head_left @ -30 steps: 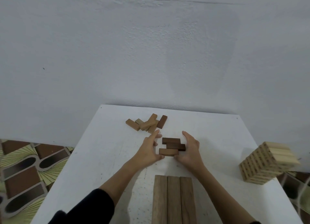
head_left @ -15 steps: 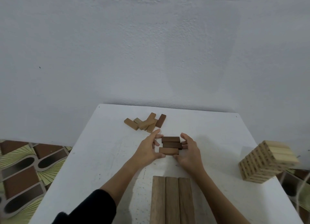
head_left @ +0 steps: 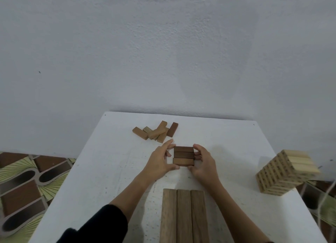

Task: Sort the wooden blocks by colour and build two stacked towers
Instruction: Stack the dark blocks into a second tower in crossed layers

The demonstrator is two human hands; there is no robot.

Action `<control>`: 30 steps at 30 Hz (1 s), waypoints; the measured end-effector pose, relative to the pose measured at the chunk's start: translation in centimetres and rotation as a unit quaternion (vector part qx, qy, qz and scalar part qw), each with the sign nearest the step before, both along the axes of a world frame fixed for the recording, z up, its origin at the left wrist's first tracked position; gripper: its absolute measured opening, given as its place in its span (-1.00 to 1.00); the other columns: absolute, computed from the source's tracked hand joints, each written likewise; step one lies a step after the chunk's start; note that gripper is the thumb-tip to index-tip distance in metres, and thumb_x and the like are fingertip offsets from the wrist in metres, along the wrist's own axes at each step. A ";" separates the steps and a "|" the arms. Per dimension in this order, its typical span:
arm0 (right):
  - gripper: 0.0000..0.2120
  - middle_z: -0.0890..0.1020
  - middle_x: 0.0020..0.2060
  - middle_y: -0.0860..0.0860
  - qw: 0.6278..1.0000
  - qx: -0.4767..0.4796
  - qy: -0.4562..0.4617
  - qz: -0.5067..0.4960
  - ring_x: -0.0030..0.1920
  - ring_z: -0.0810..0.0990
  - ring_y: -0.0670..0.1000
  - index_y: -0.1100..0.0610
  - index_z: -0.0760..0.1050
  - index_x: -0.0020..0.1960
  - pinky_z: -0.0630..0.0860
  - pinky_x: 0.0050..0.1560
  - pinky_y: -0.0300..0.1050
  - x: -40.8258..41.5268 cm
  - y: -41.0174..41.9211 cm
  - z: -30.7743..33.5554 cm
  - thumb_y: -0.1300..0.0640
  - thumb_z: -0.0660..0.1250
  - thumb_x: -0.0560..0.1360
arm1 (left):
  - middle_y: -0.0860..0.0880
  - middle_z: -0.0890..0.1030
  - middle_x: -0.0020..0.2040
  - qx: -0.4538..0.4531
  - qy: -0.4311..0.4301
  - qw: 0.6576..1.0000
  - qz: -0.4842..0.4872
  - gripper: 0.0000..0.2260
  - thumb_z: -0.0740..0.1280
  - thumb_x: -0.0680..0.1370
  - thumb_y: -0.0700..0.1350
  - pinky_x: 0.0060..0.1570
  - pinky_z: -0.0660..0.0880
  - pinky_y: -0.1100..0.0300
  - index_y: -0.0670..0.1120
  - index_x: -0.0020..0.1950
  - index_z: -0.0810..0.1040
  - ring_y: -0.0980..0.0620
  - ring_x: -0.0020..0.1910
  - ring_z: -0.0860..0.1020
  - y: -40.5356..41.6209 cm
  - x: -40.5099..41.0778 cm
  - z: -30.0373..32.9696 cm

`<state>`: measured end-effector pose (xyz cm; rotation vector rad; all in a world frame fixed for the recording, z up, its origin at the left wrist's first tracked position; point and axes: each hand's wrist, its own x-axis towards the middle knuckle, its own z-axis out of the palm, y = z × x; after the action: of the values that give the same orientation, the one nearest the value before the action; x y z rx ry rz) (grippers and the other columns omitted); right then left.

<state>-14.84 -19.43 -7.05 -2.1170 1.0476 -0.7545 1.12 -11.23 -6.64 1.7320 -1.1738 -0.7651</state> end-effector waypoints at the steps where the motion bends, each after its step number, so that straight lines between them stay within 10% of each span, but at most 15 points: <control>1: -0.39 0.51 0.17 0.13 1.000 0.000 0.000 0.000 0.02 0.45 -0.09 0.19 0.35 0.35 0.31 -0.02 -0.56 0.0 0.0 0.0 0.34 0.44 0.34 | 0.15 0.48 0.27 0.001 -0.003 1.000 0.002 -0.16 0.58 0.30 -0.19 -0.06 0.35 0.48 0.04 0.48 0.24 0.18 -0.01 0.43 0.0 -0.1 0.1; 21: -0.25 0.44 0.12 0.08 0.999 0.048 0.003 0.026 0.03 0.44 -0.06 0.15 0.22 0.45 0.39 0.09 -0.30 -0.2 -0.2 0.7 0.36 0.44 0.34 | 0.19 0.45 0.29 0.017 -0.017 1.000 -0.009 -0.12 0.57 0.32 -0.16 -0.01 0.32 0.44 0.06 0.51 0.15 0.15 0.03 0.42 -0.2 0.0 0.1; 30: -0.28 0.49 0.23 0.13 0.997 0.050 0.020 0.049 0.07 0.43 -0.01 0.24 0.26 0.41 0.31 -0.07 -0.60 -0.1 -1.1 0.7 0.41 0.43 0.30 | 0.14 0.48 0.25 0.025 0.003 1.000 0.000 -0.18 0.56 0.32 -0.20 0.00 0.34 0.40 0.03 0.48 0.23 0.12 0.02 0.42 -0.3 -0.1 -0.1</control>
<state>-14.96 -20.51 -6.38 -2.0891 0.9744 -0.6039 1.04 -11.51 -6.71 1.7704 -1.1592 -0.8050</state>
